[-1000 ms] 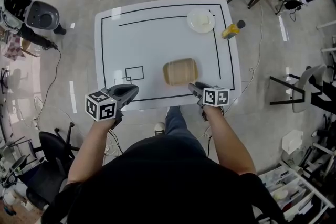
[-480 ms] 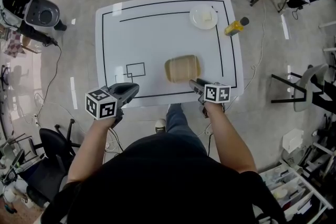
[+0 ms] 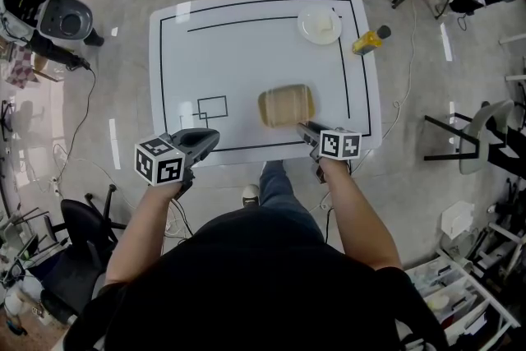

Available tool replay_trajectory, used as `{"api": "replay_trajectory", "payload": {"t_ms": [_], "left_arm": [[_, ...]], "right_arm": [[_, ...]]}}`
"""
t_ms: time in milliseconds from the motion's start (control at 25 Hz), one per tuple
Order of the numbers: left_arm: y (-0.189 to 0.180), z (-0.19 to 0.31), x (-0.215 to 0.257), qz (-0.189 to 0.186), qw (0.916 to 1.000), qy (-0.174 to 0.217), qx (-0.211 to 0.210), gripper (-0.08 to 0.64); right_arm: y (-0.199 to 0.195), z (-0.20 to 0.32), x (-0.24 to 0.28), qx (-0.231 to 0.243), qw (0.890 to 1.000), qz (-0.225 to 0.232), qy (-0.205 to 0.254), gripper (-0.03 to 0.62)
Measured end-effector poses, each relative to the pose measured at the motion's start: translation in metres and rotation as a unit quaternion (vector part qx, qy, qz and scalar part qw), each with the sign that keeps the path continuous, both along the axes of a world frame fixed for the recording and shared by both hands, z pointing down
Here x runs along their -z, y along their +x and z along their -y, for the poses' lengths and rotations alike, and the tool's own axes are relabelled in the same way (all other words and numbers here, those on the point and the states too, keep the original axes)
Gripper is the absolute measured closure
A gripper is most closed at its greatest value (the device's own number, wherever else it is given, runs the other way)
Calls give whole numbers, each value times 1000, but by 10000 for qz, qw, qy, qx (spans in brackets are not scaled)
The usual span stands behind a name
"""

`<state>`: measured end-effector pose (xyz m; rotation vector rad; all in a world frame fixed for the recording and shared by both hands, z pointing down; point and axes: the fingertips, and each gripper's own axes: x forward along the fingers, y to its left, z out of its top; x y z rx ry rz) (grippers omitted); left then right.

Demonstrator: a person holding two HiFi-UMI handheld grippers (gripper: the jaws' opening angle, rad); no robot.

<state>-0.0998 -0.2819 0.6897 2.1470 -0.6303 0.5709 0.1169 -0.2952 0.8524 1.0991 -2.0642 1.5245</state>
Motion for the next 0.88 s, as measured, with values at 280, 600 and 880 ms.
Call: {"api": "replay_trajectory", "payload": {"t_ms": [280,600,880], "left_arm": [[2,-3,1,-16,10000,24,-17,537],[2,-10,3,-32,10000,22,-56,537],[3,-19,6,-45,9999,44,-92,537]], "right_arm": [[3,-6,1,-23,10000,-18,-2,445],[7,-12,5,-113,9999,-12,18,468],[11,-20,7,-209,9998,31,1,486]]}}
